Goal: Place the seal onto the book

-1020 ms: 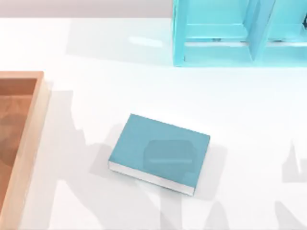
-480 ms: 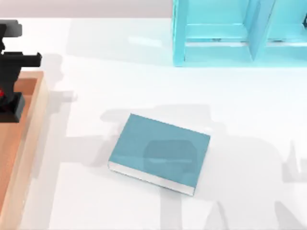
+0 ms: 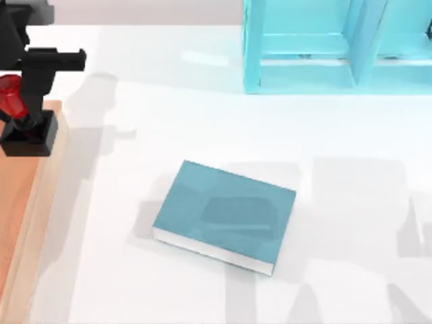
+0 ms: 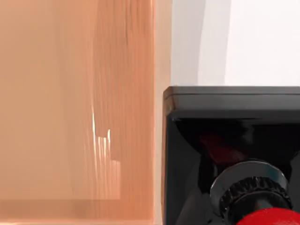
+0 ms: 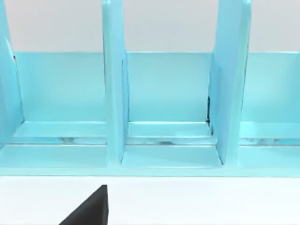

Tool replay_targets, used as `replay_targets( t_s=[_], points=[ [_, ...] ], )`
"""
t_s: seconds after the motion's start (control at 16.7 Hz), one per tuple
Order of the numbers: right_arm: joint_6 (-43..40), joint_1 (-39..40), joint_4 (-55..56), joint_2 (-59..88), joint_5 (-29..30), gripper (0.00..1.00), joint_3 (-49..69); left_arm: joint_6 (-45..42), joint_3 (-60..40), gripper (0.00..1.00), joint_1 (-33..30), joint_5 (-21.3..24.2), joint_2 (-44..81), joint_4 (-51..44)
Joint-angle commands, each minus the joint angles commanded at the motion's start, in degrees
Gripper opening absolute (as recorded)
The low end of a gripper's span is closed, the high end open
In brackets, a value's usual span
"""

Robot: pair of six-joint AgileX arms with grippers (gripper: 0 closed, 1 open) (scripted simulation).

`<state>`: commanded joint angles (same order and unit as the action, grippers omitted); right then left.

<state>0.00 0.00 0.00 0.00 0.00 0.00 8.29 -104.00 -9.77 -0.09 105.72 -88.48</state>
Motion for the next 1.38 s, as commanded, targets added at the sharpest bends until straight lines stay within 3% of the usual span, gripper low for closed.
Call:
replay_targets(
  t_s=[0.24,0.78,1.38],
  points=[
    [0.00,0.00,0.00,0.00,0.00,1.00,0.00,4.06,-1.51,0.00,-4.06,-0.06,2.91,1.35],
    [0.00,0.00,0.00,0.00,0.00,1.00,0.00,30.97,-5.30,0.00,-31.26,0.28,16.69,11.23],
    [0.00,0.00,0.00,0.00,0.00,1.00,0.00,33.07,-6.14,0.00,-33.32,0.17,17.58,11.80]
  ],
)
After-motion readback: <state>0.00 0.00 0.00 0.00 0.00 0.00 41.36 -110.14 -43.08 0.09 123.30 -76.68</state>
